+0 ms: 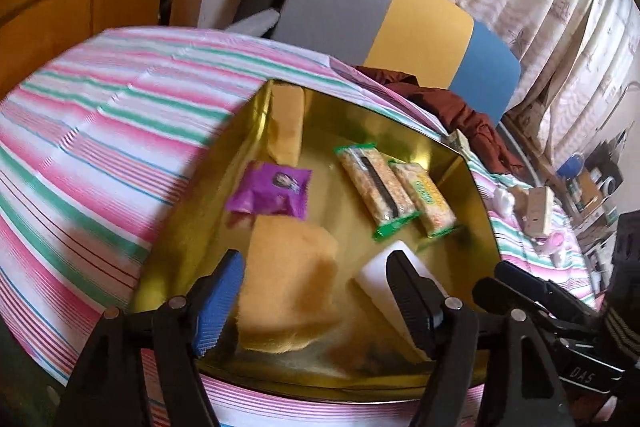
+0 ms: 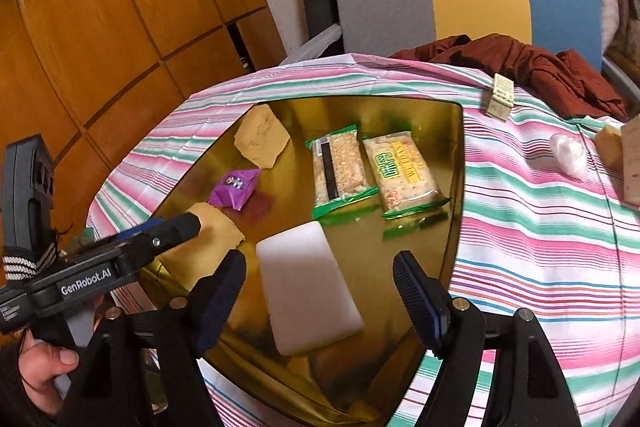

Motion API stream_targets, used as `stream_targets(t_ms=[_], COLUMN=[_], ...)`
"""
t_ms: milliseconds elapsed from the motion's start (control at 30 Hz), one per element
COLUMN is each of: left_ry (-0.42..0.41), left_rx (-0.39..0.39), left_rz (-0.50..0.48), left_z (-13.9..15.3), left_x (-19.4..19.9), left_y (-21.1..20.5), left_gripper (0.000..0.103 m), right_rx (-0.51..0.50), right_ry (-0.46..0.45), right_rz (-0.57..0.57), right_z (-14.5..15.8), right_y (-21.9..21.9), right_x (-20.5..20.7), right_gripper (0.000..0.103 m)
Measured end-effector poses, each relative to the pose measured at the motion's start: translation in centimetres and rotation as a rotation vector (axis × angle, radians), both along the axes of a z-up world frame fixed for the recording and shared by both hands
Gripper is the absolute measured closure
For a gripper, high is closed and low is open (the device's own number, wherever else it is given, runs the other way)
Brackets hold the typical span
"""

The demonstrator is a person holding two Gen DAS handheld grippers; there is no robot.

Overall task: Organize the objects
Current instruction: 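Lower eraser block and sponge into the gold tray and open both tools, then move both tools back over the table toward the remaining items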

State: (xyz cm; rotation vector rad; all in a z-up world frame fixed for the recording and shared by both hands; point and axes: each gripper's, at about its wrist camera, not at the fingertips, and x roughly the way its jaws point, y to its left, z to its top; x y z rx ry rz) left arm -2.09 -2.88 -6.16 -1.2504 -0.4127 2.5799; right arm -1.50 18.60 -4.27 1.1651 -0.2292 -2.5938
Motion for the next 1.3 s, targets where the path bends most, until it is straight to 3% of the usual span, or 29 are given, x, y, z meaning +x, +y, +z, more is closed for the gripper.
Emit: stream_targets(t_ms=[133, 667, 767, 933, 1033, 1167, 1300], left_ry=[-0.021, 0.080, 0.084, 0.130, 0.123, 0.100, 0.073], left_rx=[0.036, -0.013, -0.009, -0.008, -0.007, -0.018, -0.025], left_rz=[-0.013, -0.120, -0.073, 0.133, 0.200, 0.155, 0.015], left_z=[-0.2, 2.2, 2.4, 3.1, 3.3, 3.1, 2.6], left_x=[0.1, 1.6, 1.5, 2.1, 2.1, 1.9, 1.9], left_y=[0.7, 5.3, 4.7, 1.4, 0.0, 1.1, 5.0], left_gripper=[0.028, 0.028, 0.028, 0.028, 0.028, 0.028, 0.028], right_rx=[-0.011, -0.053, -0.063, -0.074, -0.089, -0.095, -0.086], right_ry=[0.008, 0.071, 0.068, 0.063, 0.048, 0.027, 0.005], right_rz=[-0.018, -0.161, -0.204, -0.279, -0.327, -0.392, -0.447], right_z=[0.2, 1.3, 1.3, 1.0, 0.2, -0.8, -1.7], right_y=[0.8, 5.4, 7.0, 9.9, 12.0, 14.8, 17.6], right_x=[0.3, 1.6, 1.9, 2.9, 3.3, 3.7, 4.2], right_gripper=[0.026, 0.026, 0.026, 0.025, 0.025, 0.025, 0.024])
